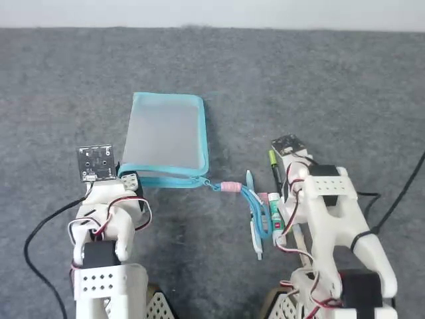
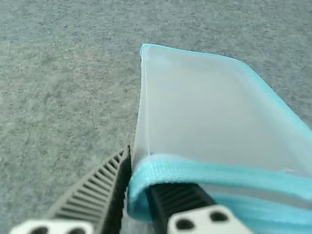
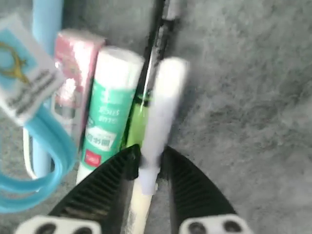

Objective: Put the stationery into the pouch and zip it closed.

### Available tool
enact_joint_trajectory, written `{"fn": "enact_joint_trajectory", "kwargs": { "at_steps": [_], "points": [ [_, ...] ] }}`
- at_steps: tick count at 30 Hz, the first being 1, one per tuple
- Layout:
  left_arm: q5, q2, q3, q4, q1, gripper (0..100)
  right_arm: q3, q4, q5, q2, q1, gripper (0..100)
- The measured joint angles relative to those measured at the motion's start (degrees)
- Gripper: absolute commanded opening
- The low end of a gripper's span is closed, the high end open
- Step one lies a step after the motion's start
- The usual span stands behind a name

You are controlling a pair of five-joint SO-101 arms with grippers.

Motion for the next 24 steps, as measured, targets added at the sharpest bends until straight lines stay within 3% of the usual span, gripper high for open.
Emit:
{"fn": "enact_joint_trajectory", "kwargs": {
  "at_steps": [6, 18, 24],
  "points": [
    [0.0, 0.0, 0.0, -0.09, 0.0, 1, -3.16, -0.09, 0.09, 2.29, 0.09, 0.7],
    [0.0, 0.0, 0.0, -0.09, 0.0, 1, -24.88, 6.15, -0.53, 5.8, 0.0, 1.8],
    [0.0, 0.0, 0.0, -0.09, 0.0, 1, -26.11, 6.15, -0.62, 12.66, 0.0, 21.5]
  ]
}}
